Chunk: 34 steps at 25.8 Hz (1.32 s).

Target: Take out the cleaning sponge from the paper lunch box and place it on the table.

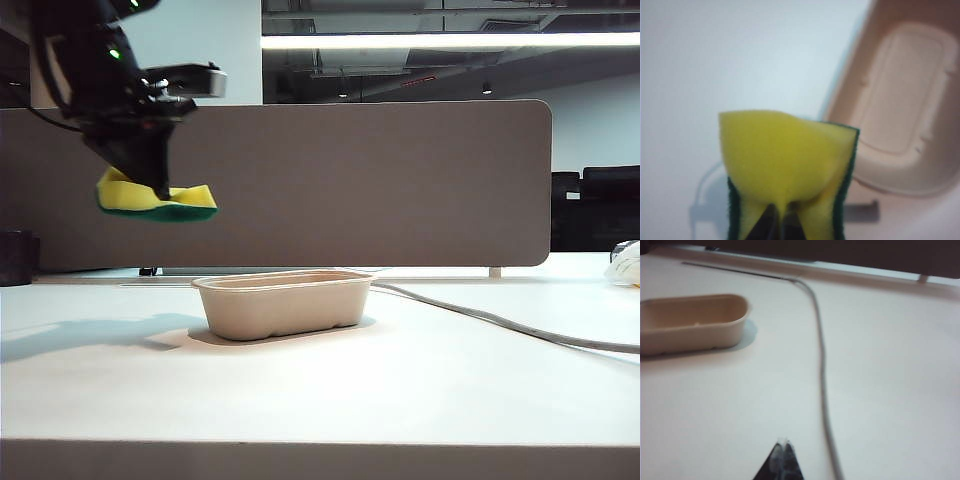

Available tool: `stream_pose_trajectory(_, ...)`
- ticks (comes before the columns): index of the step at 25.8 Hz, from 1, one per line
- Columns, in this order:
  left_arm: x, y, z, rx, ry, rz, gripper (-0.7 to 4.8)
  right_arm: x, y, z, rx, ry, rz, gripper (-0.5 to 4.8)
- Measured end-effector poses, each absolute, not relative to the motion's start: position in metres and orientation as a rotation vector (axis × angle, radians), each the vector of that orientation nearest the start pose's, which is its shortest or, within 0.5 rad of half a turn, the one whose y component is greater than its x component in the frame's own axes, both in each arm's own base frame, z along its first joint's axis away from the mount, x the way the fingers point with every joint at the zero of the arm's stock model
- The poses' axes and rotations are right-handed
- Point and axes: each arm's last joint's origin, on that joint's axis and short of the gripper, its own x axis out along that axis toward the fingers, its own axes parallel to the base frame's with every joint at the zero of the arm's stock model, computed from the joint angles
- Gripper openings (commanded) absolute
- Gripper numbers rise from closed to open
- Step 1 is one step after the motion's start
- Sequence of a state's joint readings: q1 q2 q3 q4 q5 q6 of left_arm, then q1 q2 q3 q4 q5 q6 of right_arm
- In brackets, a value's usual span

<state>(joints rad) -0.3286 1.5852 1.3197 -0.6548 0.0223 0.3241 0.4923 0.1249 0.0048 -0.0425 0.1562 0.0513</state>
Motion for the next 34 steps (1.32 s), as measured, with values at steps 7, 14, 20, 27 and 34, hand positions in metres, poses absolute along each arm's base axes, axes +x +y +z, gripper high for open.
stream_pose_trajectory(7,0.289,-0.096,0.241,0.408,1.024,-0.422,-0.05,0.095,0.04,0.152,0.006,0.152,0.276,-0.05)
stream_pose_trajectory(14,0.289,-0.09,0.228,0.304,1.048,-0.276,3.56,0.095,0.04,0.152,0.006,0.152,0.274,-0.05)
stream_pose_trajectory(20,0.292,-0.092,0.234,0.273,0.996,-0.289,3.86,0.095,0.04,0.152,0.006,0.153,0.275,-0.05)
stream_pose_trajectory(27,0.277,-0.093,0.257,0.115,0.946,-0.411,-0.06,0.095,0.037,0.154,0.016,0.128,0.254,-0.05)
stream_pose_trajectory(34,0.234,-0.081,0.308,-0.001,0.64,-0.428,-0.06,0.1,0.016,0.155,0.031,0.114,0.049,-0.05)
